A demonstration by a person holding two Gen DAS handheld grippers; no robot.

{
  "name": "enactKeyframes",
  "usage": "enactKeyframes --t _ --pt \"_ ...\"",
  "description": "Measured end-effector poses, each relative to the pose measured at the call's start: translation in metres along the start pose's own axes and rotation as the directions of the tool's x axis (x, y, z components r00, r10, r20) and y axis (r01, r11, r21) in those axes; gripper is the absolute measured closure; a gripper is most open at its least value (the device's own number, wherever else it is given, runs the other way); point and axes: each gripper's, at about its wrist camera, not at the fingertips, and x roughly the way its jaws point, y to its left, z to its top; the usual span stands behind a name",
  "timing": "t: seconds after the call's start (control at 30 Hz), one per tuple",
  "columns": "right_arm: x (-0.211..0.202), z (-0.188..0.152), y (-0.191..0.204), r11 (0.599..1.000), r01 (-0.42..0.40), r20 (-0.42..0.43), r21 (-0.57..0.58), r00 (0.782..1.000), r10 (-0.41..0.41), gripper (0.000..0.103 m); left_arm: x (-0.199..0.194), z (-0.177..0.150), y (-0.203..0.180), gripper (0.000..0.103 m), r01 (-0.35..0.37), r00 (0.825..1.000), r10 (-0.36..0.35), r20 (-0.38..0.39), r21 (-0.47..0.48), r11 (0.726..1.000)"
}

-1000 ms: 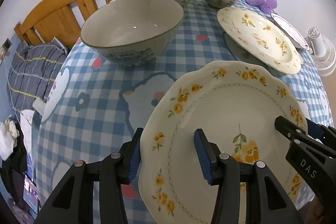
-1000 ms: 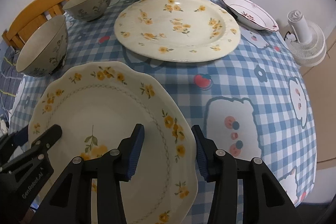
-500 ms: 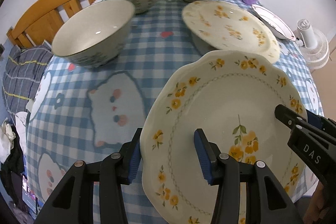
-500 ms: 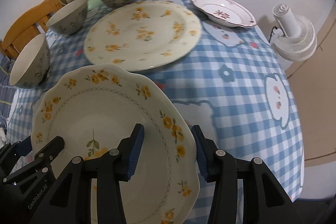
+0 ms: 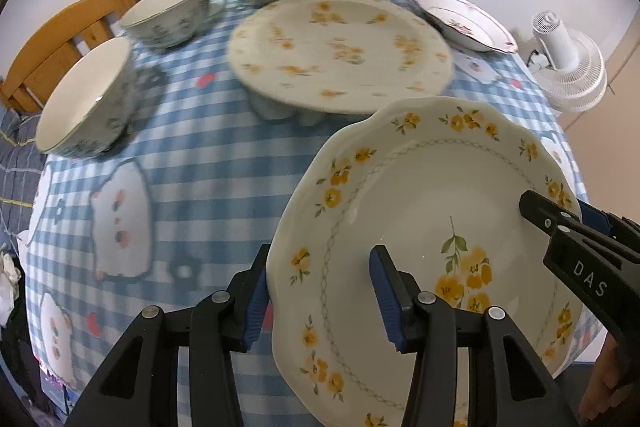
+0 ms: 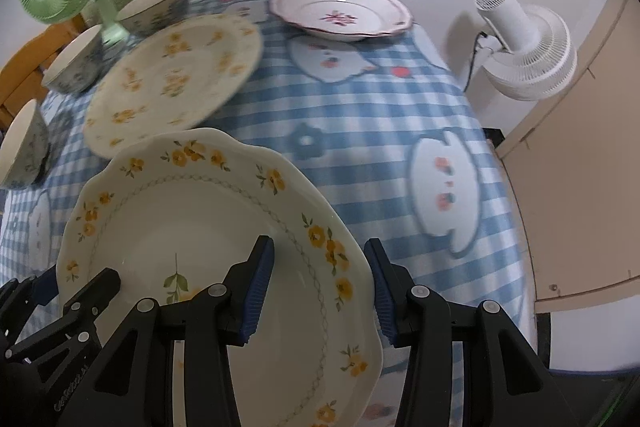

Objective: Organize plates and bowls
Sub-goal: 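Lift the flower plate with both tools and carry it toward the white fan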

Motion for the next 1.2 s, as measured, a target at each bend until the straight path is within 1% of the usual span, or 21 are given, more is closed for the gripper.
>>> enactKeyframes --t 0.27,0.57,0.77,0.97,1.03,1.1,1.13,1.17,1.2 --pt "0.006 0.006 -0.046 1.000 0.015 -0.006 0.009 1.000 -0.015 0.054 0.009 0.011 -0.048 0.055 0.015 1.000 -0.015 -0.006 0.017 1.000" --pt "0.014 0.011 -0.080 1.000 0.016 -0.017 0.024 1.000 -0.016 0.054 0.013 0.016 -0.082 0.055 0.012 1.000 -0.012 -0.006 0.028 1.000" --pt "0.020 0.011 -0.093 0.999 0.013 -0.023 0.037 1.000 -0.012 0.054 0.018 0.019 -0.095 0.055 0.010 1.000 -0.010 -0.006 0.026 1.000" --pt "0.025 0.010 -0.101 0.999 -0.007 -0.033 0.049 0.999 0.009 0.054 0.023 0.016 -0.098 0.055 0.008 1.000 -0.007 -0.028 0.023 1.000" --pt "0.025 0.010 -0.102 0.999 -0.009 -0.034 0.053 0.999 0.011 0.052 0.024 0.016 -0.098 0.055 0.007 1.000 -0.007 -0.025 0.024 1.000" --pt "0.026 0.010 -0.100 0.999 -0.007 -0.037 0.047 0.999 0.009 0.048 0.024 0.016 -0.098 0.054 0.009 1.000 -0.008 -0.023 0.024 1.000" --pt "0.027 0.010 -0.099 0.999 -0.006 -0.040 0.042 0.999 0.008 0.047 0.025 0.016 -0.099 0.052 0.012 1.000 -0.011 -0.023 0.027 1.000" --pt "0.027 0.010 -0.098 0.999 -0.002 -0.042 0.038 0.999 0.004 0.045 0.025 0.016 -0.100 0.048 0.017 1.000 -0.016 -0.024 0.031 0.999" --pt "0.028 0.010 -0.097 0.999 -0.003 -0.044 0.035 0.999 0.004 0.041 0.025 0.016 -0.101 0.045 0.022 0.999 -0.021 -0.025 0.037 0.999"
